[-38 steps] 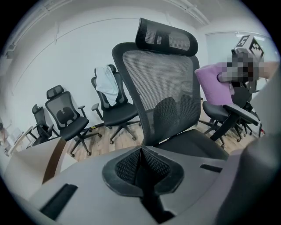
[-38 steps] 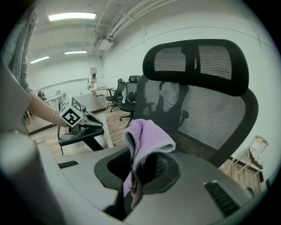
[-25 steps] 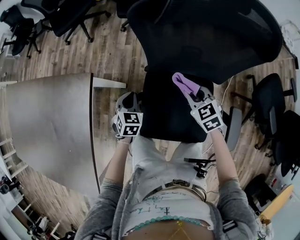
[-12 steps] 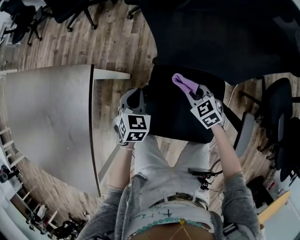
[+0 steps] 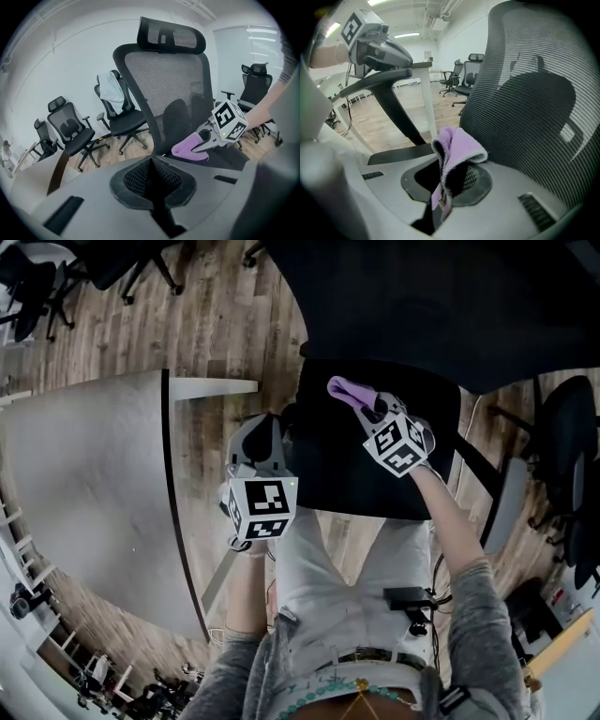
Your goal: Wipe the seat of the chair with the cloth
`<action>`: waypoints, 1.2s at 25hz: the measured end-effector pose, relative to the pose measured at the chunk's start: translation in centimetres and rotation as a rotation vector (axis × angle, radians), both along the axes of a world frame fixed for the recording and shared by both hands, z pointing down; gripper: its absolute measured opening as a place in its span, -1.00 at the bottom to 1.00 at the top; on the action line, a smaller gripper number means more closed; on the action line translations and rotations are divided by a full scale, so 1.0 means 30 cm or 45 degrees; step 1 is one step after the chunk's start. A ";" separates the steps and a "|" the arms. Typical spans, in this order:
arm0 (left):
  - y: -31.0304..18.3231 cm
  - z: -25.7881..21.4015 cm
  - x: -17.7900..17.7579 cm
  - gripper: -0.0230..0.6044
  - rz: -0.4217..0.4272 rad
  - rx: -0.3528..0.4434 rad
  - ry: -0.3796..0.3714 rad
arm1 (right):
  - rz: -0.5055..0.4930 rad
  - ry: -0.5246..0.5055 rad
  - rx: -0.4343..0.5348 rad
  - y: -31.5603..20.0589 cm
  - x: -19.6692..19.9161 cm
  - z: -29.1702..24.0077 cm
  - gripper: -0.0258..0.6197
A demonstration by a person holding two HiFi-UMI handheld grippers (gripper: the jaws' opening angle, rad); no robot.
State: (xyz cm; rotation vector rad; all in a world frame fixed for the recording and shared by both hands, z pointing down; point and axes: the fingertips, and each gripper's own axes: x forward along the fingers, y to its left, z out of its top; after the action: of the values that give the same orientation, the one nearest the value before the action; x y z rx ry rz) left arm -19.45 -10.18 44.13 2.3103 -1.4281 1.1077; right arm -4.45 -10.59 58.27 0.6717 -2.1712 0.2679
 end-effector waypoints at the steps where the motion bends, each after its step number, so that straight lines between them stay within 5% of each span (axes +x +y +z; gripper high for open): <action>1: 0.001 -0.001 0.002 -0.92 0.001 0.001 0.000 | -0.002 0.003 0.004 -0.004 -0.005 0.013 -0.77; 11: -0.002 0.000 0.001 -0.92 0.000 0.006 -0.004 | -0.027 0.140 0.077 -0.094 -0.064 0.143 -0.77; 22: 0.001 -0.006 0.007 -0.92 0.002 0.007 -0.004 | -0.220 0.390 0.222 -0.169 -0.169 0.278 -0.77; 30: 0.001 -0.013 0.009 -0.92 0.003 0.008 -0.005 | -0.258 0.469 0.177 -0.192 -0.195 0.380 -0.77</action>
State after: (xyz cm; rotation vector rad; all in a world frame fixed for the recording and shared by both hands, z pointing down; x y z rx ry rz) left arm -19.18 -10.15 43.73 2.3157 -1.4326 1.1104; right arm -10.32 -16.36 69.67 0.5240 -1.8938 -0.1084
